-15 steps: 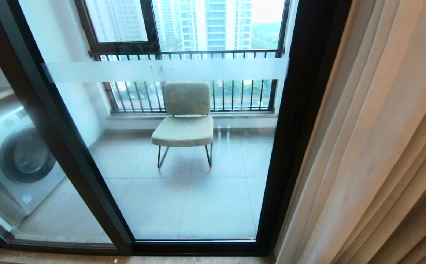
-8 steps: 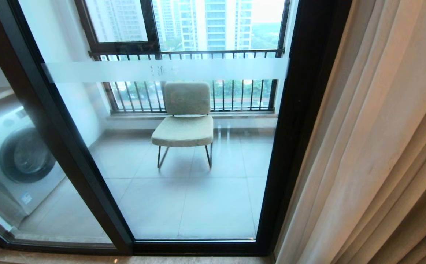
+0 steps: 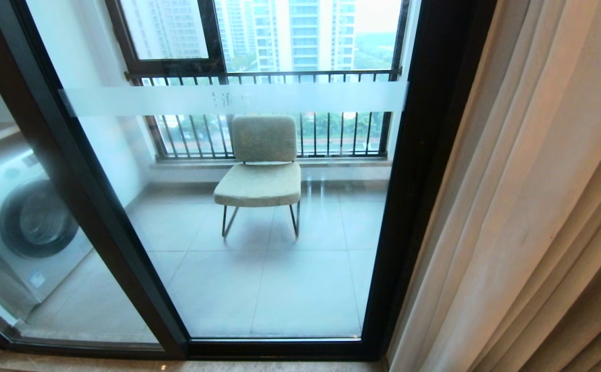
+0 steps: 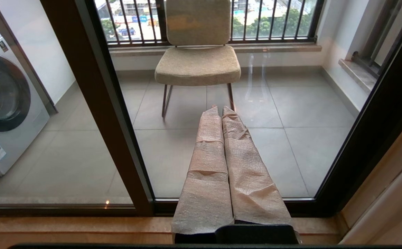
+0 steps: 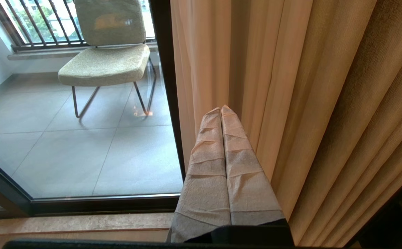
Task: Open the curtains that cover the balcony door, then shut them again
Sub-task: Close the inner curtains on both sides
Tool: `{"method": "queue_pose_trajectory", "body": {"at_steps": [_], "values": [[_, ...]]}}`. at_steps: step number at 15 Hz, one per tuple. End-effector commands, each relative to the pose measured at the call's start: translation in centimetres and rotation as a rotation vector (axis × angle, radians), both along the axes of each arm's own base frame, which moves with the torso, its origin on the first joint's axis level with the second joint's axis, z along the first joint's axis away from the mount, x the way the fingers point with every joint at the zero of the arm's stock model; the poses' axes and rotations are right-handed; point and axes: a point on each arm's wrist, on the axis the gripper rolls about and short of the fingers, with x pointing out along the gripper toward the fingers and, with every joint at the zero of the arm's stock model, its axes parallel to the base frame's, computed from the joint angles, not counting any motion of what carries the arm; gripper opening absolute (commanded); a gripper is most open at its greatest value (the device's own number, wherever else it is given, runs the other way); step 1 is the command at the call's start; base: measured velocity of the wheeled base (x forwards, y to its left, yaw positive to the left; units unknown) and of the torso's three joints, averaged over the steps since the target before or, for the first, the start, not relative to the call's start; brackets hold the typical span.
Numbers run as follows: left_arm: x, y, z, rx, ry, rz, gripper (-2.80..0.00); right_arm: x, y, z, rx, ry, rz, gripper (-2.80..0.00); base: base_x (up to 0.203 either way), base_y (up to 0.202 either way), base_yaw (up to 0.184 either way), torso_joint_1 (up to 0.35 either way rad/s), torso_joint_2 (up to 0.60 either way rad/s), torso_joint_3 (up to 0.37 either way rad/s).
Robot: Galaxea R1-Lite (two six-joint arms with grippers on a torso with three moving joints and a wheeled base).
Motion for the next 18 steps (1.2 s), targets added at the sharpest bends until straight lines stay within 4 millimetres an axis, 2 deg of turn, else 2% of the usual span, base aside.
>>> {"method": "queue_pose_trajectory", "body": {"at_steps": [1, 18], "values": [[0.0, 0.0, -0.01, 0.0, 0.0, 0.0, -2.8, 0.0, 0.0, 0.0, 0.0, -0.001, 0.0, -2.8, 0.0, 0.0, 0.0, 0.0, 0.0, 0.0], [-0.01, 0.0, 0.02, 0.0, -0.002, 0.0, -2.8, 0.04, 0.01, 0.05, -0.026, 0.006, 0.003, -2.8, 0.0, 0.0, 0.0, 0.0, 0.0, 0.0]]}}
